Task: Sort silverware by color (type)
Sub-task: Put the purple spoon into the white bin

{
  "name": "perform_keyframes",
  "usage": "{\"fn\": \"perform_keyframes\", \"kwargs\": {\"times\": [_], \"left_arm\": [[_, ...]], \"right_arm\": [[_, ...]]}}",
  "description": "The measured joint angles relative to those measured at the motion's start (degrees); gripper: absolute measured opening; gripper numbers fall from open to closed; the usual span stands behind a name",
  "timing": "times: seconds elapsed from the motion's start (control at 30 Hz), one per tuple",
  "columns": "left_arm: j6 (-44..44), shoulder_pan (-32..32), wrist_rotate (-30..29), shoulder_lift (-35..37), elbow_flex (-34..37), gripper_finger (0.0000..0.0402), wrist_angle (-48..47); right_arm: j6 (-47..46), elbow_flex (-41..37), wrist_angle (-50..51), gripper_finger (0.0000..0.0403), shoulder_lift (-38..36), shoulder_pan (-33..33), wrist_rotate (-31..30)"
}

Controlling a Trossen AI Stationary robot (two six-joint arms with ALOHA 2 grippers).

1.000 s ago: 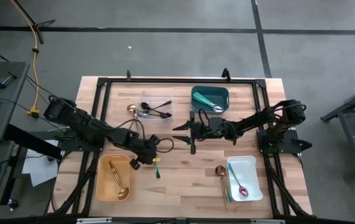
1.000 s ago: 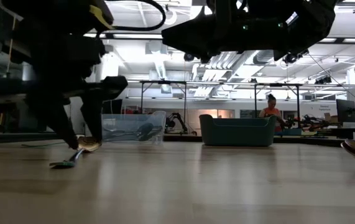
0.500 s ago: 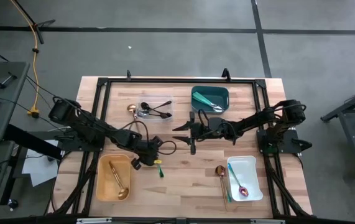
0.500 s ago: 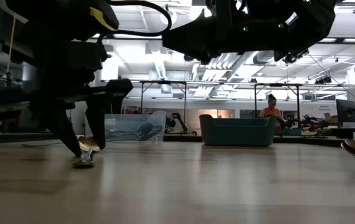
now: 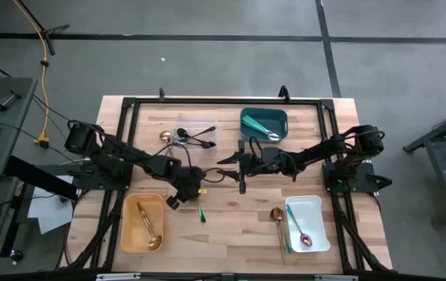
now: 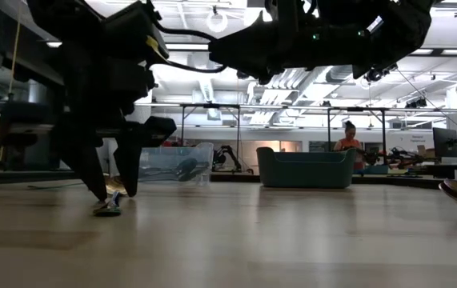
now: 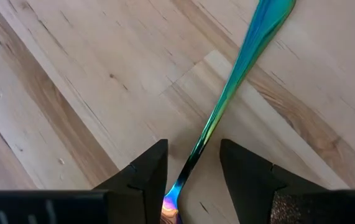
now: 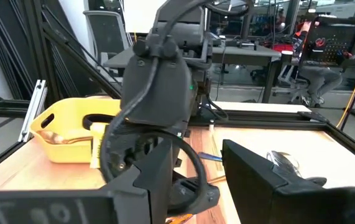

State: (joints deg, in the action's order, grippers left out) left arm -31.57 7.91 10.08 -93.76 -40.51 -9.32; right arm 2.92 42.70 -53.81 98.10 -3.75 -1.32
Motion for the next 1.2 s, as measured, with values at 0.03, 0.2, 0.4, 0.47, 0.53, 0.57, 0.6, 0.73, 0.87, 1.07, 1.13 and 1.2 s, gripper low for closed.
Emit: {"fn": "perform_keyframes", "kwargs": {"times": [0.03,0.2,0.4,0.47,0.53,0.57,0.6,0.73,0.87,1.07,1.13,1.2], "left_arm": [[0.0,-0.5,0.68,-0.04,0.02,0.0142,0.0],[-0.01,-1.55,2.81,-0.06,0.07,0.0135,-0.27],[1.65,-1.56,2.92,-0.04,0.07,0.0085,-0.52],[2.13,-1.58,2.73,-0.03,0.07,0.006,-0.5],[2.26,-1.58,2.66,-0.02,0.07,0.0034,-0.5],[2.37,-1.58,2.58,-0.02,0.07,0.002,-0.47],[2.45,-1.58,2.67,0.0,0.07,0.0012,-0.48],[2.8,-1.58,2.69,0.02,0.07,0.0011,-0.51],[2.82,-1.58,2.61,0.56,0.07,0.0005,-2.09],[3.52,-1.56,-0.3,6.88,0.17,0.0004,-10.96],[4.26,-1.56,-2.75,10.39,0.17,0.0003,-13.83],[5.14,-1.56,-5.25,14.48,0.17,0.0003,-16.31]], "right_arm": [[0.03,0.0,-0.01,0.0138,0.0,0.0,0.0],[0.09,0.0,0.01,0.0138,0.0,0.0,0.02],[0.09,0.0,0.01,0.0138,0.0,0.0,0.02],[0.09,0.0,0.01,0.0138,0.0,0.0,0.0],[0.08,0.0,0.01,0.0138,0.0,0.0,0.01],[0.09,0.0,0.01,0.0138,0.0,0.0,0.01],[0.09,0.0,0.01,0.0138,0.0,0.0,0.01],[0.08,0.0,0.01,0.0138,0.0,0.0,0.01],[0.09,0.0,0.01,0.0138,-0.02,0.0,0.0],[0.32,0.0,-0.03,0.0138,-0.02,0.0,0.02],[1.59,0.0,-0.53,0.0138,-0.04,0.0,0.01],[2.28,0.0,-0.69,0.0138,-0.07,0.0,0.02]]}}
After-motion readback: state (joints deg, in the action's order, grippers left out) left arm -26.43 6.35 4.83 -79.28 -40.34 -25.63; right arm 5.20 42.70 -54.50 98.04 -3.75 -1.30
